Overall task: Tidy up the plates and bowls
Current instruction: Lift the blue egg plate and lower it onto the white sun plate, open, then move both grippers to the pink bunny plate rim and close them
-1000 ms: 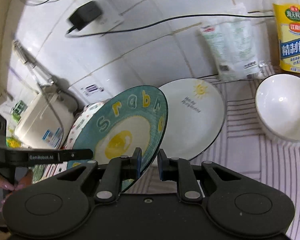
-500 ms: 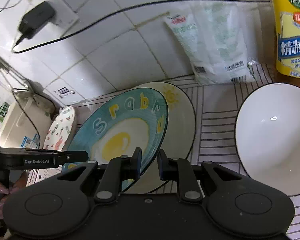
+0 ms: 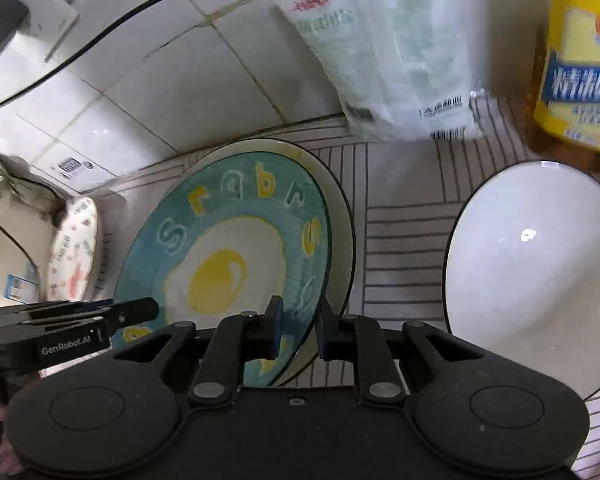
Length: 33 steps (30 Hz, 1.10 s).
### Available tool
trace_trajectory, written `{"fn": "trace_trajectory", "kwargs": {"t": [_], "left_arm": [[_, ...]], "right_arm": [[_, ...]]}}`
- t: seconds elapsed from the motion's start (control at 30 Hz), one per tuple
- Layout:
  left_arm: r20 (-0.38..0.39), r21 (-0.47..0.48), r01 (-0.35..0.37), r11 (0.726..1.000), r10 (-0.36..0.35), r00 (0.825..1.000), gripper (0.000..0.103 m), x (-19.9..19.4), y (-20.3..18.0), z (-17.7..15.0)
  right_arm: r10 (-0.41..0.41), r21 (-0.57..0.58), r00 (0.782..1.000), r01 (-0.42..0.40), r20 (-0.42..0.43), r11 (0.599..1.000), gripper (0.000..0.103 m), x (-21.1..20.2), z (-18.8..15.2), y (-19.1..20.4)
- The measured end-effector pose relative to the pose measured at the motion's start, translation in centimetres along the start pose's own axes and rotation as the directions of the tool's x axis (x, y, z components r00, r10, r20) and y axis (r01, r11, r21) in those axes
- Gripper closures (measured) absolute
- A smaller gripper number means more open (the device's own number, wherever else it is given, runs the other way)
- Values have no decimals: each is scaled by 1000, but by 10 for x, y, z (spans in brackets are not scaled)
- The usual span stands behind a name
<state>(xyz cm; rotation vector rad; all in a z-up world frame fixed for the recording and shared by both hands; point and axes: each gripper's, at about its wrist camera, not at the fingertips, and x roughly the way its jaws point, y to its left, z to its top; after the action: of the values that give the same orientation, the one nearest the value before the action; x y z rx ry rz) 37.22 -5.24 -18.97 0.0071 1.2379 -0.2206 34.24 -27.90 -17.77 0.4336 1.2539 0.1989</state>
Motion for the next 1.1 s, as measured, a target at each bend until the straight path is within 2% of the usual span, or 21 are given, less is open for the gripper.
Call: {"fn": "trace_trajectory", "kwargs": {"t": [0.1,0.23,0.37,0.53,0.77,0.93,1.1], "left_arm": [[-32,-8,-24,1000,24,999,75,4,-1,1],[-35,12,-55,998,55,998,75,3,-7,1],[-44,18,-55,998,56,997,76,3,-7,1],[-35,30,-64,997,65,997,78,3,-13,0],[-25,-30,-30,999,29,999,82,-6,-3,-4],[-2,-56,-31,998,31,1000,82,-25,4,-14],[22,-70,-43,997,45,999,82,-53,13,-28]], "right_arm": [[-67,-52,998,66,-6,996,78,-2,0,14],[-153,-156,988,152,2,976,70,0,-2,35],[-224,-232,974,225,34,946,65,1,-7,48],[-308,-306,949,314,69,899,64,7,-13,54],[-277,-284,953,300,119,911,64,9,-19,44],[-193,-214,969,224,154,951,64,-4,-28,33],[-163,-181,958,208,237,961,64,-26,-42,31]]}}
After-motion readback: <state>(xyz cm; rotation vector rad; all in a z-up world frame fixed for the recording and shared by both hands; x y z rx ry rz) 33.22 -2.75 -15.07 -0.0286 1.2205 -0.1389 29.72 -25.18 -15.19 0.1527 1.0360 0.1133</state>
